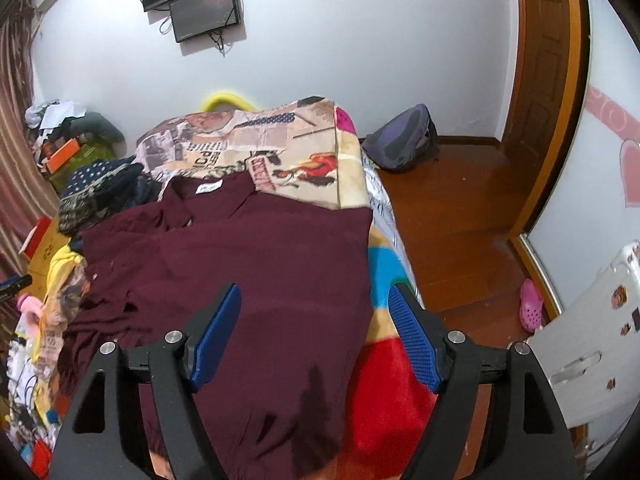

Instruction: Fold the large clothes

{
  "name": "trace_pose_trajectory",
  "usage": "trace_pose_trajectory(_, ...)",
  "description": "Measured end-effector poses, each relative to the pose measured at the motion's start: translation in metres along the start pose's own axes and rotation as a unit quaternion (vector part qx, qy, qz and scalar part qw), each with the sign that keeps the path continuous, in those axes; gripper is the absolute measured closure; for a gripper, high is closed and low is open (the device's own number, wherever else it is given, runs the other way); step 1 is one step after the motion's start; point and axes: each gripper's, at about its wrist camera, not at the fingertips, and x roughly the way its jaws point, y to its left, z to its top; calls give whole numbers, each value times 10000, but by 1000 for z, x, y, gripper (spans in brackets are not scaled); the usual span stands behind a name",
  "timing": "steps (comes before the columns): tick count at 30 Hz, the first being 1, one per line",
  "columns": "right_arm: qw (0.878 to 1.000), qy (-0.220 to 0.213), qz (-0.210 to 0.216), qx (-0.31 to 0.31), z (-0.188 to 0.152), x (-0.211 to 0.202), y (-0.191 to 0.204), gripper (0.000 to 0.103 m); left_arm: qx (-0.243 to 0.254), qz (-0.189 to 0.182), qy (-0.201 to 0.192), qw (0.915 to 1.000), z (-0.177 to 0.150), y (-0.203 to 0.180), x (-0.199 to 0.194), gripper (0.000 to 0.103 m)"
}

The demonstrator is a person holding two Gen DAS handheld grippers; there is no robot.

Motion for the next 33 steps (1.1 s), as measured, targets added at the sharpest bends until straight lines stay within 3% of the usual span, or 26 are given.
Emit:
trace_pose_trajectory(7,9990,420,-89,77,-45,7,5,30,-169,84,500,9986,-55,17,20,14)
trace_pose_trajectory(14,9926,981,94,709,-86,28,2,30,-574,-409,1129,9911,-94,16,44,14)
trace_pose_trajectory(19,9841,1165,546,1226,-112,28,0,30,-1219,-946,1529,9761,-115,19,57,14)
trace_pose_trajectory(26,9745,1439,941,1444,-123,47,4,30,-1482,-1478,1784,9614,-130,2,73,14)
trace_pose_trajectory(29,9693,1580,1202,1448,-124,60,11,43,-1594,-1589,1825,9571,-131,-6,80,15)
trace_pose_trajectory(30,9676,1631,1276,1441,-125,63,13,51,-1610,-1596,1756,9580,-131,-7,80,15)
trace_pose_trajectory(32,9689,1588,1275,1401,-125,66,16,53,-1583,-1576,1638,9609,-130,-9,77,18)
trace_pose_trajectory(33,9704,1534,1277,1361,-123,64,17,60,-1565,-1576,1612,9616,-130,-9,75,24)
